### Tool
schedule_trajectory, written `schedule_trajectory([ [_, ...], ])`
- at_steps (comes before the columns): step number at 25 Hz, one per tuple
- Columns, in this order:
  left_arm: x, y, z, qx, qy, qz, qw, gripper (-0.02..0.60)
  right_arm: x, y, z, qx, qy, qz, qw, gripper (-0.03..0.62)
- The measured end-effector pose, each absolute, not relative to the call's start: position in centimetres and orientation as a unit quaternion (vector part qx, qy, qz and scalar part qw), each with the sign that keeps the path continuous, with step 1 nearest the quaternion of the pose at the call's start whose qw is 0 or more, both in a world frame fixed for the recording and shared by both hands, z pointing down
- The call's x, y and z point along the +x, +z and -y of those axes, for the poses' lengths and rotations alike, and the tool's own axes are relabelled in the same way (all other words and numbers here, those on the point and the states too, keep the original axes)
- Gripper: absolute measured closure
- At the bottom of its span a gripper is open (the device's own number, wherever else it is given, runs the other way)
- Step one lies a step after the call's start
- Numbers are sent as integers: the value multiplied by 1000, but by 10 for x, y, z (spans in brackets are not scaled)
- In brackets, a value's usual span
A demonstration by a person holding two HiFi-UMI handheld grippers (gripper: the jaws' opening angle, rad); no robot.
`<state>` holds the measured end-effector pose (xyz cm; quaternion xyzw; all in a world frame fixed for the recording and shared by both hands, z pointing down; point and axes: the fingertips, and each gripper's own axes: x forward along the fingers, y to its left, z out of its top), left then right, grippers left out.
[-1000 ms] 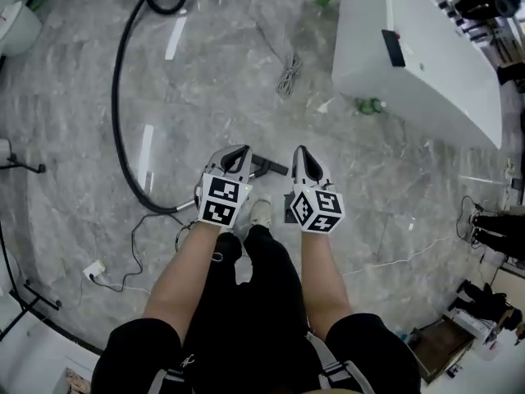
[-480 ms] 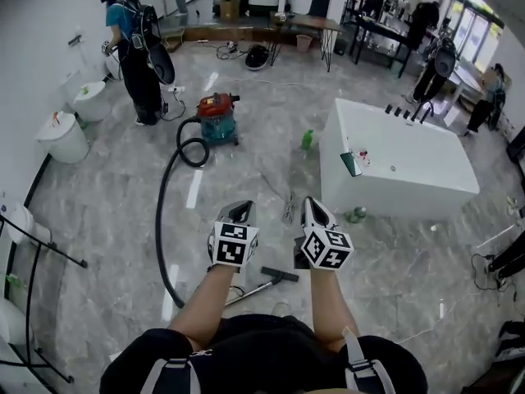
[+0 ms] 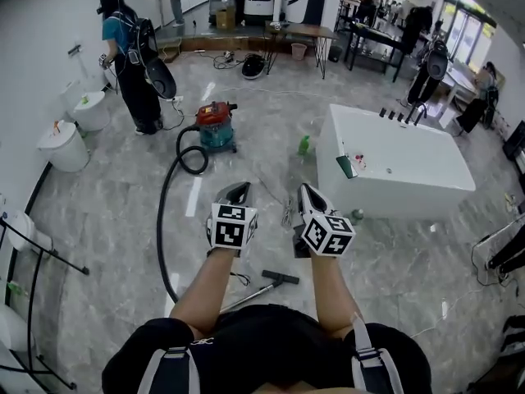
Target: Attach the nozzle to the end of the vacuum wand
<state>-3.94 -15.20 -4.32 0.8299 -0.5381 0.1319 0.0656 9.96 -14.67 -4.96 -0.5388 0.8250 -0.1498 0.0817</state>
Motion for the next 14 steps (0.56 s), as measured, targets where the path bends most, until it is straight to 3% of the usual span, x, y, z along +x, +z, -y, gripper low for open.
schedule_trajectory([
  [14, -64, -46, 156, 821, 150, 548, 50, 571, 70, -41, 147, -514, -166, -838, 76, 580],
])
